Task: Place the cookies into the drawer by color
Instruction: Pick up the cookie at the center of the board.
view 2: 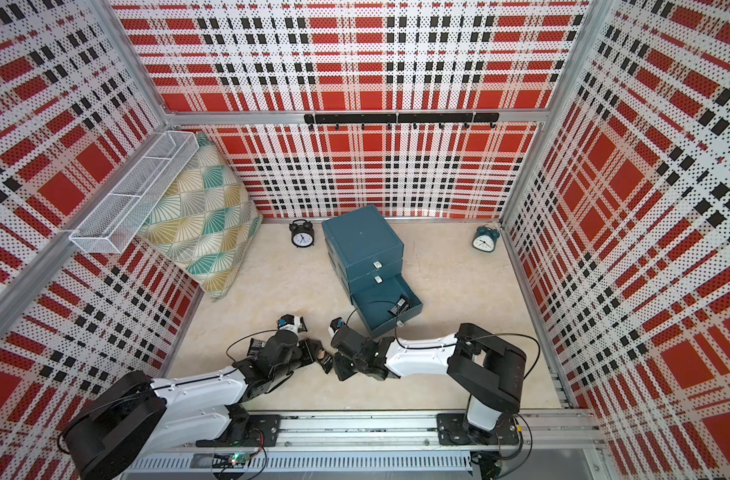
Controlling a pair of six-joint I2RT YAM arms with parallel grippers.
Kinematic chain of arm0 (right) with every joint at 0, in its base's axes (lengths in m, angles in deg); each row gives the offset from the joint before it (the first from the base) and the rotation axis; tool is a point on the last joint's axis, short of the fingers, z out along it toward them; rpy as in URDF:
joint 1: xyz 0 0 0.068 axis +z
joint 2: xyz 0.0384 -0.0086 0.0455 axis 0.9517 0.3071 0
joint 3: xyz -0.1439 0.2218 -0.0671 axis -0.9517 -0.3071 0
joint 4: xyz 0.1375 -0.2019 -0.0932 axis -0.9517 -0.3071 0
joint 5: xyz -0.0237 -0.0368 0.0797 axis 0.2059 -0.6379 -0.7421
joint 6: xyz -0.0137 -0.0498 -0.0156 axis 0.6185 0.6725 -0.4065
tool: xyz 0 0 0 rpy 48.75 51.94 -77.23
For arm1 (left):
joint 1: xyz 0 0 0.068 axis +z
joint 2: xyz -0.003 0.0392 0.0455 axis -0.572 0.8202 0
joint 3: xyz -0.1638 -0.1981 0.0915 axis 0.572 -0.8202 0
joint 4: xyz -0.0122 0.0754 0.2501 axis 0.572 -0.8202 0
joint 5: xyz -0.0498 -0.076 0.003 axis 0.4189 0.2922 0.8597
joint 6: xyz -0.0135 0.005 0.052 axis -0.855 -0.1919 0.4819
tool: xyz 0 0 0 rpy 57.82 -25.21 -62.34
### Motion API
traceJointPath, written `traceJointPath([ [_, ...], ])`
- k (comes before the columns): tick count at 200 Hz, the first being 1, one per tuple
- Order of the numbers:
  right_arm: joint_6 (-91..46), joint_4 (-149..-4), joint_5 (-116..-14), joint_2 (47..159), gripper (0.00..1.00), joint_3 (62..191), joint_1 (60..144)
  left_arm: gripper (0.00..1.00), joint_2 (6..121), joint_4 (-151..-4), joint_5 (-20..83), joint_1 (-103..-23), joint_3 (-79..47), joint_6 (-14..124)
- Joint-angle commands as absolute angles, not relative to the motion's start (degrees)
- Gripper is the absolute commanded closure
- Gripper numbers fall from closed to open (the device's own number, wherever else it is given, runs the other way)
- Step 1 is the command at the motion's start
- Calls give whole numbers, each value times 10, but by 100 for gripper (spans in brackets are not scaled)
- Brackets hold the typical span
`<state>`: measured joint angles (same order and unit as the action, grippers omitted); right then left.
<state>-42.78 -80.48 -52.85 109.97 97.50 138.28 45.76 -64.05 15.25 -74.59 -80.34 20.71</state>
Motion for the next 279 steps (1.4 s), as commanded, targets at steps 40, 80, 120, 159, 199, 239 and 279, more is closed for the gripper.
traceJointPath([
  [40, -437, -779, -530, 1101, 91, 983, 1386, 81, 461, -641, 162, -739, -825, 215],
  [80, -455, -757, -538, 1111, 76, 982, 1385, 82, 469, -631, 162, -739, -831, 212],
  [120, -469, -744, -546, 1132, 71, 983, 1385, 82, 471, -631, 159, -739, -836, 212],
  [159, -481, -748, -540, 1129, 71, 981, 1385, 82, 469, -631, 155, -739, -840, 211],
  [199, -499, -769, -514, 1091, 65, 961, 1385, 82, 468, -634, 149, -739, -847, 208],
  [239, -525, -747, -525, 1096, 62, 942, 1385, 82, 463, -637, 139, -739, -855, 203],
  [279, -540, -688, -560, 1115, 63, 923, 1385, 82, 458, -641, 134, -739, -861, 199],
])
